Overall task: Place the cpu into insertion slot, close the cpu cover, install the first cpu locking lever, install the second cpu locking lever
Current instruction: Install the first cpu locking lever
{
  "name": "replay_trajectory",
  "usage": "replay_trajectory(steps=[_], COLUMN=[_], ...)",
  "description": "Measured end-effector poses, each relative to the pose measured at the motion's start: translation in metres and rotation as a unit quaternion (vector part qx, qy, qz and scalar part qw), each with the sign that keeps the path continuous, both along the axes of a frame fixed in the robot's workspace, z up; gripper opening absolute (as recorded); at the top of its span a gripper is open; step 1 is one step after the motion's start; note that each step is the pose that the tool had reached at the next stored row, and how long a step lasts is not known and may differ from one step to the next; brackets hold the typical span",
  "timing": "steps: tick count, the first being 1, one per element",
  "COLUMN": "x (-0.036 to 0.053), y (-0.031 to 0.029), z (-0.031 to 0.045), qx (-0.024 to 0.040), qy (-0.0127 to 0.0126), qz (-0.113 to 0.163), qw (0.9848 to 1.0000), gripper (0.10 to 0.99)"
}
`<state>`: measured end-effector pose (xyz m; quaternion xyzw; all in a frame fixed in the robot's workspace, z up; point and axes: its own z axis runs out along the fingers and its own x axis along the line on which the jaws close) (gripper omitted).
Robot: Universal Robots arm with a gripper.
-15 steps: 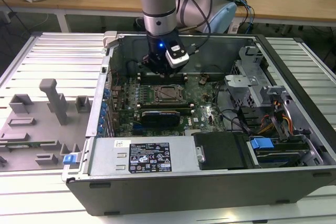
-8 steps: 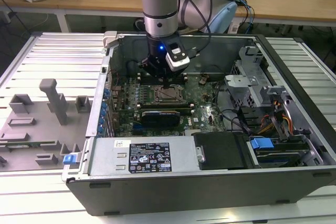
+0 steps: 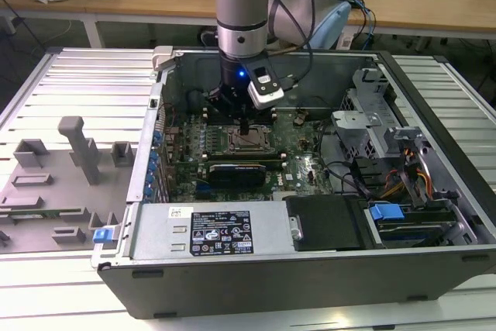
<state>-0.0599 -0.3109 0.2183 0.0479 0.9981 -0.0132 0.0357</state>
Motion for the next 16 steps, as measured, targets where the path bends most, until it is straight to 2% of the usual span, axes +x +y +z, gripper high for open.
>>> replay_trajectory(steps=[3, 7, 10, 12, 16], x=[0.003, 0.0097, 0.0101, 0.0101, 0.0101], y=[0.0, 0.0, 0.0, 0.0, 0.0], z=[-0.001, -0.0015, -0.0011, 0.0021, 0.0138], qx=[-0.006, -0.0082, -0.0094, -0.0093, -0.0092], qy=[0.0019, 0.0039, 0.0043, 0.0042, 0.0042], qz=[0.012, 0.027, 0.034, 0.034, 0.034], qw=[0.9999, 0.9996, 0.9994, 0.9994, 0.9994], gripper=[0.106, 0.106, 0.106, 0.106, 0.106])
